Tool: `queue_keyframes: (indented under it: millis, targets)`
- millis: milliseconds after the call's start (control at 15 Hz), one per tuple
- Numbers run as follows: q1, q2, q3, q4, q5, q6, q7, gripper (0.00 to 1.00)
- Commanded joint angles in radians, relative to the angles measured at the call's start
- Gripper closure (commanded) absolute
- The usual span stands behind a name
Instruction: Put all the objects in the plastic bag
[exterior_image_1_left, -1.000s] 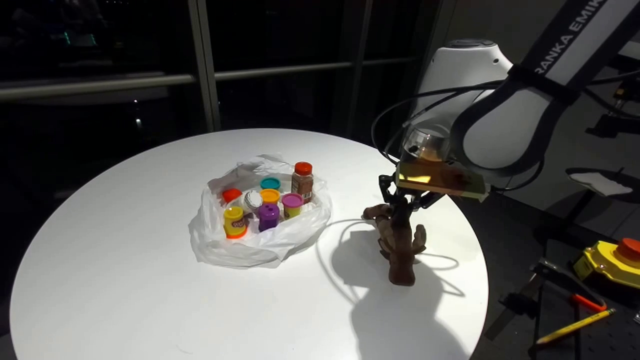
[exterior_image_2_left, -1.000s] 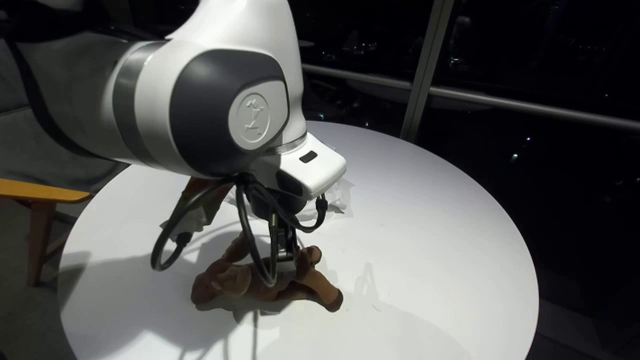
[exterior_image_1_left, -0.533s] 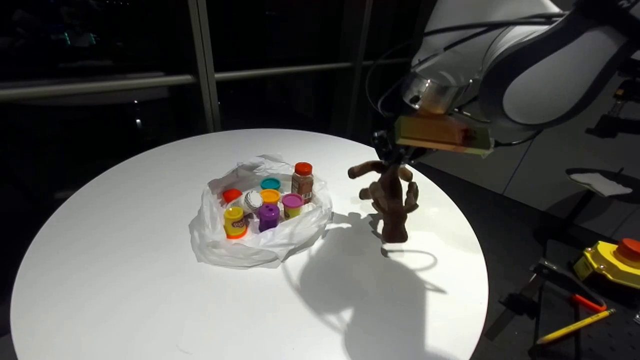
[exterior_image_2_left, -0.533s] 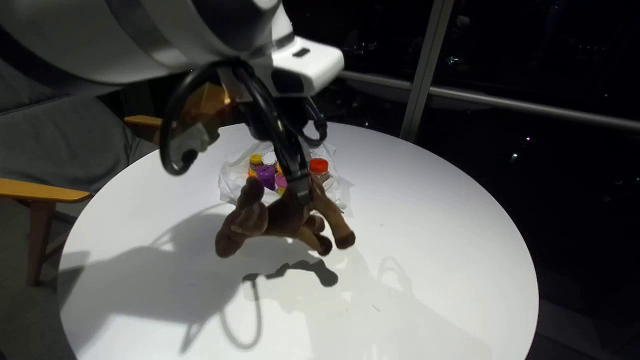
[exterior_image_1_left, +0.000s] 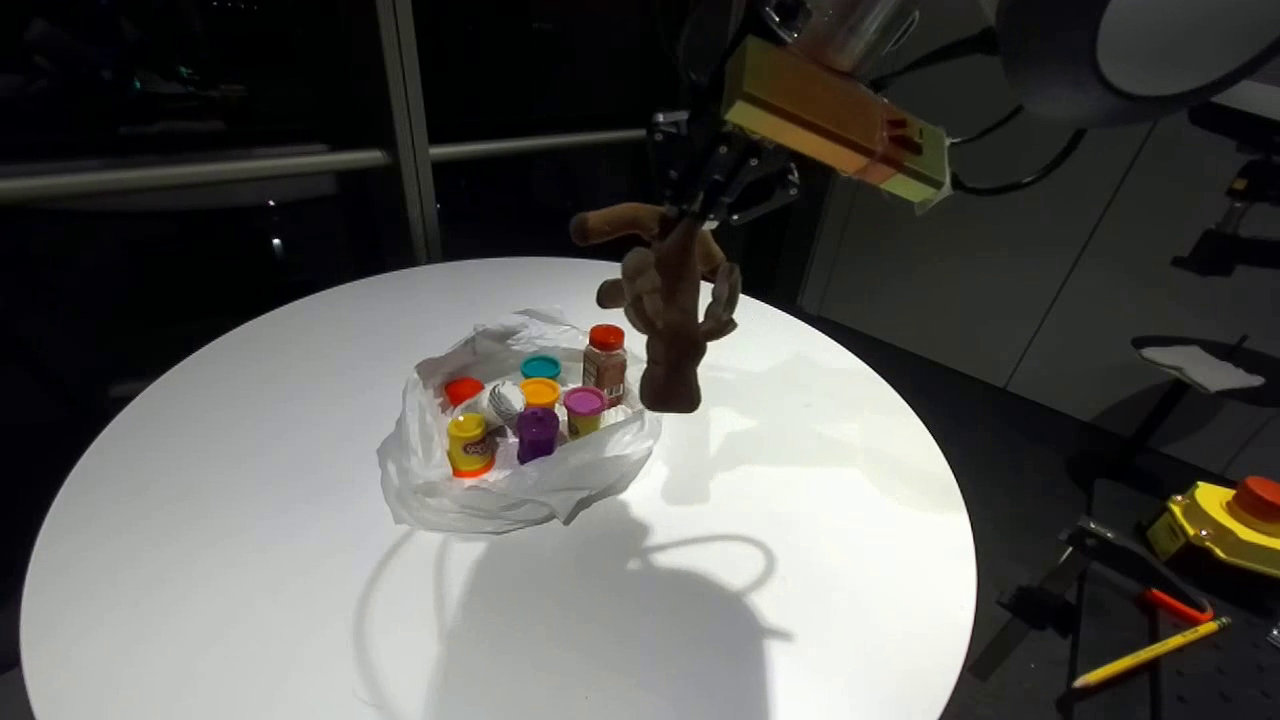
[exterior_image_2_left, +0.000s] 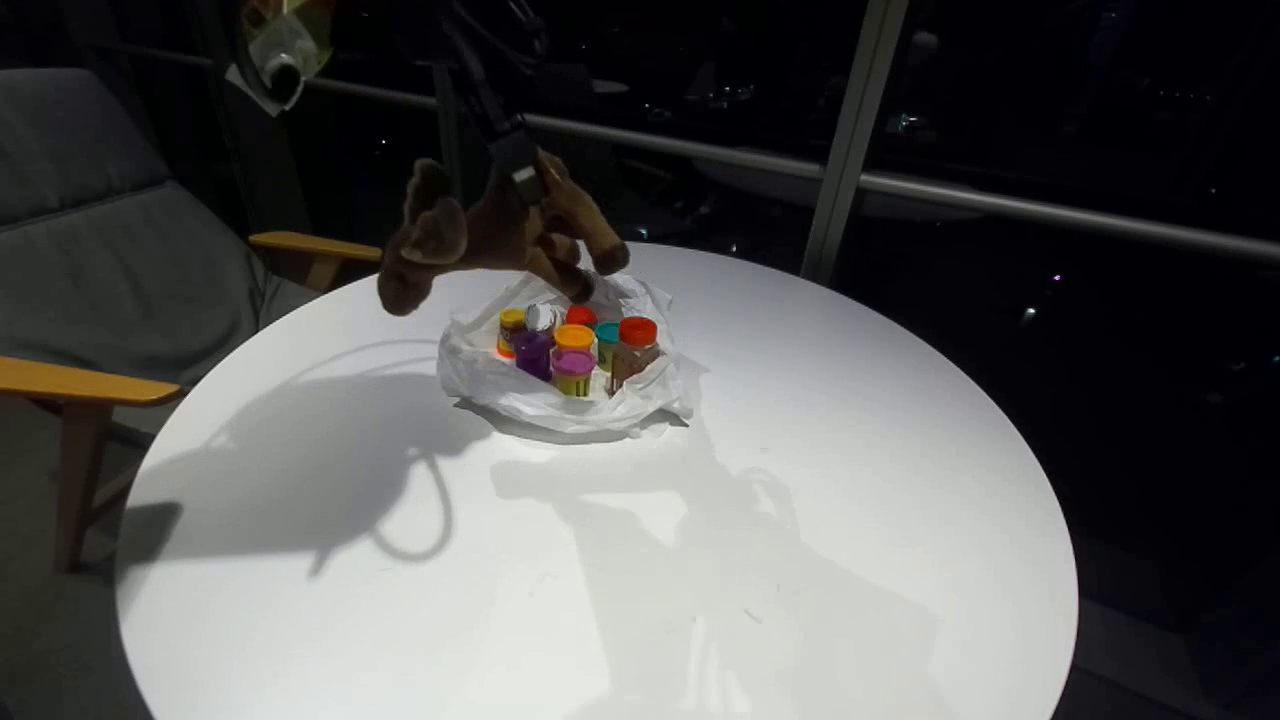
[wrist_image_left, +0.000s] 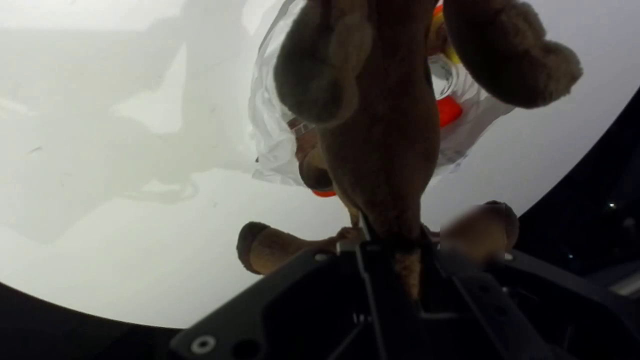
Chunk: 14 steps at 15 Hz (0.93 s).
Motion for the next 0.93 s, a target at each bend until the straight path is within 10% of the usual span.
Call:
queue_keyframes:
  millis: [0, 867]
  targets:
    - [0.022, 0.094, 0.059, 0.065, 0.199, 0.035, -0.062, 0.97]
    - [0.044, 0.536, 0.018, 0.483, 0.271, -0.038, 0.218, 0.97]
